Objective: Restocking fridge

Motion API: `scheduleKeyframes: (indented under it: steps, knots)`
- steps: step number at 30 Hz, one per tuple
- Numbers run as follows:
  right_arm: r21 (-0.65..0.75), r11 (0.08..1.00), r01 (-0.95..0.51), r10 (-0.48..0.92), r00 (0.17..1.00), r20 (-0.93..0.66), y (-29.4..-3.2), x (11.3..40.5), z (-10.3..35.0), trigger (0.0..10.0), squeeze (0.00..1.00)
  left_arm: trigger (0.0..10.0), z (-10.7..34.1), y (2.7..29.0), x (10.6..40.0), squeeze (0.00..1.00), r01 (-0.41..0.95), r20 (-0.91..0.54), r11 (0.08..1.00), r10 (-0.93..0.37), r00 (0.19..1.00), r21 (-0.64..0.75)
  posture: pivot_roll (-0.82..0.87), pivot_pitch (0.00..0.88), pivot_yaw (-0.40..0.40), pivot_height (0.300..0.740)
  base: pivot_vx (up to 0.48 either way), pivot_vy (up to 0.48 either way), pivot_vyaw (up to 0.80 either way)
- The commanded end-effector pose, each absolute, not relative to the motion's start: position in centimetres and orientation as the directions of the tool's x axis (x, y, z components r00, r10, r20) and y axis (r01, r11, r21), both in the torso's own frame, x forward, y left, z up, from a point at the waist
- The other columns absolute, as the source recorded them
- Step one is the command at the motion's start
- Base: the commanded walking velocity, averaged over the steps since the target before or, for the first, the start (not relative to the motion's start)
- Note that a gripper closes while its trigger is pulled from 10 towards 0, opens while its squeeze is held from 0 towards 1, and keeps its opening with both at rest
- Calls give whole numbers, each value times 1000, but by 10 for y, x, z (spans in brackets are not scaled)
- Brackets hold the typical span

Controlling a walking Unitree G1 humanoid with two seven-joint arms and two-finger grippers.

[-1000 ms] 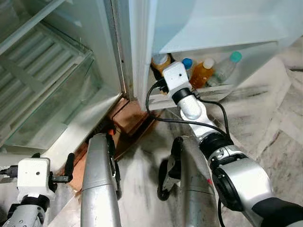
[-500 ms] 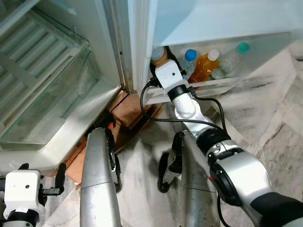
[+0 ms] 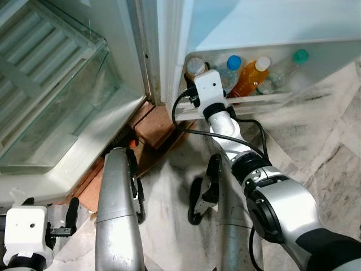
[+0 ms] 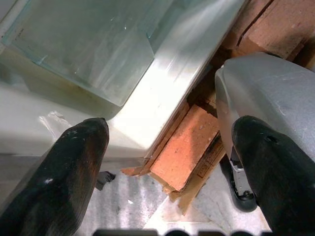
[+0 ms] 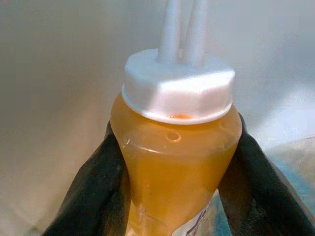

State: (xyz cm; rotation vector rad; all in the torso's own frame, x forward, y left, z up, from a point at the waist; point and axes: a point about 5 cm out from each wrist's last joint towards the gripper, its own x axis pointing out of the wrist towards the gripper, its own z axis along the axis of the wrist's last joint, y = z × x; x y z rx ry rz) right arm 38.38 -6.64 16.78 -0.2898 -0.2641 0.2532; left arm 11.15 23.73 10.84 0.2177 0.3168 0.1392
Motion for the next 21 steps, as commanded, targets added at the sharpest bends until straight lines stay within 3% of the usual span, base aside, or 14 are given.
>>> scheduleKeyframes:
  steps: [1, 2, 3, 4, 5, 21]
  knots:
    - [-279, 930, -238, 267, 961, 71, -73, 375, 132, 10000, 0, 10000, 102, 237, 107, 0, -97, -334, 968, 173, 927, 232, 321, 510, -74, 540, 0, 0, 0]
    - [-265, 933, -244, 269, 961, 63, -73, 375, 131, 10000, 0, 10000, 102, 237, 107, 0, -98, -334, 968, 174, 927, 232, 321, 510, -74, 540, 0, 0, 0]
    - [-256, 935, -246, 268, 962, 56, -74, 375, 130, 10000, 412, 10000, 102, 237, 109, 0, -99, -332, 968, 174, 927, 230, 320, 504, -74, 540, 0, 0, 0]
    - [-256, 935, -245, 267, 962, 56, -74, 375, 130, 10000, 910, 10000, 101, 237, 109, 0, -99, -331, 968, 174, 928, 230, 320, 504, -74, 540, 0, 0, 0]
    - [-247, 937, -247, 269, 961, 59, -73, 375, 130, 10000, 1000, 10000, 101, 237, 111, 0, -99, -329, 968, 173, 928, 230, 320, 497, -72, 540, 0, 0, 0]
    - [-269, 896, -353, 408, 894, 186, -66, 387, 176, 10000, 1000, 10000, 93, 239, 155, 0, -128, -239, 967, 180, 954, 220, 257, 371, -89, 540, 0, 0, 0]
